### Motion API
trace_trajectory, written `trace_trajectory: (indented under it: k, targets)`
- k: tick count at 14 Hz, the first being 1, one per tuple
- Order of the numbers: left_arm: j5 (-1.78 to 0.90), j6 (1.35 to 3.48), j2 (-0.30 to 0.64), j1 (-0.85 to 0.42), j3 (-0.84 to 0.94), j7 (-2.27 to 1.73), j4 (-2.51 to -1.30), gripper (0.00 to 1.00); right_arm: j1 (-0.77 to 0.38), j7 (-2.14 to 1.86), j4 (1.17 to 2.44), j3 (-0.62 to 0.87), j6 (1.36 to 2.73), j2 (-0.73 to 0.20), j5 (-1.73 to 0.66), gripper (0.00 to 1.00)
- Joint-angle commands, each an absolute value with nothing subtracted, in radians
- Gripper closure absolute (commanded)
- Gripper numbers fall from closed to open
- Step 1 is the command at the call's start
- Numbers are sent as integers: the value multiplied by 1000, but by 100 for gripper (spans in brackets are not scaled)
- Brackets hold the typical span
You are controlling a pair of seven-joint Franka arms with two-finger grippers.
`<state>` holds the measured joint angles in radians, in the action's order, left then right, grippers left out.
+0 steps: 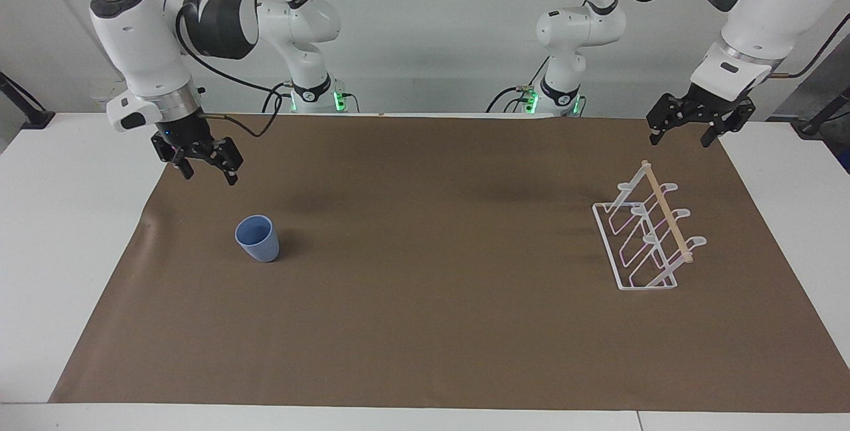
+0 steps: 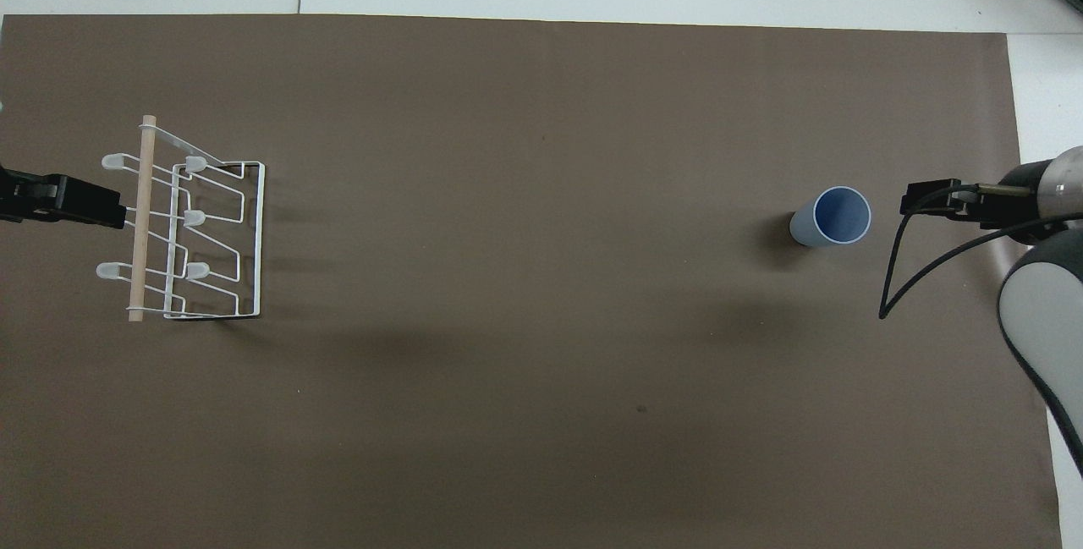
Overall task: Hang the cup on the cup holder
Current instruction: 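Grasp the light blue cup rim with the right gripper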
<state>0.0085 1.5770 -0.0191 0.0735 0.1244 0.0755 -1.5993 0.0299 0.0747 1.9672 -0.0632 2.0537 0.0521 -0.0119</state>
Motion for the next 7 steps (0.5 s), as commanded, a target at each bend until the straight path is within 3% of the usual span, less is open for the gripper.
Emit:
trace_trajectory:
  k: [1, 7]
  targets:
    - [0, 1555, -52, 61, 114, 74, -1635, 0, 32, -30, 2065, -63, 2137, 69, -20, 0]
    - [-18, 1568, -49, 64, 117, 40, -1631, 0, 40, -69, 2098, -64, 2279, -38, -20, 0]
